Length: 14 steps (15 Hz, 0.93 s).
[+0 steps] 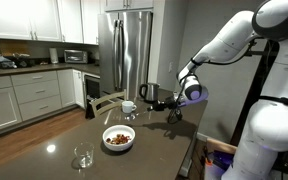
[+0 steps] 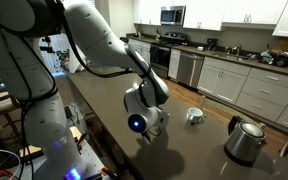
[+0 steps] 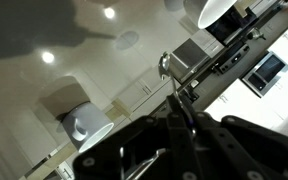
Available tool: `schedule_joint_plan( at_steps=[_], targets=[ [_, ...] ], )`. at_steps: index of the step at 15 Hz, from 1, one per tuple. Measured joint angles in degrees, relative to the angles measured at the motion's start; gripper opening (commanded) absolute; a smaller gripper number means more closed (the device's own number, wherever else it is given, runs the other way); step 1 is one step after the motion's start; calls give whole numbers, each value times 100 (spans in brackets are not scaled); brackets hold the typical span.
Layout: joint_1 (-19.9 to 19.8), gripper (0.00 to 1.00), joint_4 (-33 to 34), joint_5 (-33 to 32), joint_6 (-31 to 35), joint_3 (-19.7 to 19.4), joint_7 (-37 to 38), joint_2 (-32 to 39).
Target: Use the spoon to put the contents in the bowl into the cup, then mix the contents in the bowl
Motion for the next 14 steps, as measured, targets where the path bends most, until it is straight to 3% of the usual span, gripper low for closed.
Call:
schedule_joint_plan(
  at_steps=[7,14],
  targets=[
    [-12,3,-130,-232,-102,116,7,-86],
    [-22,3,-560,-573,-435,206,101,-757]
  ],
)
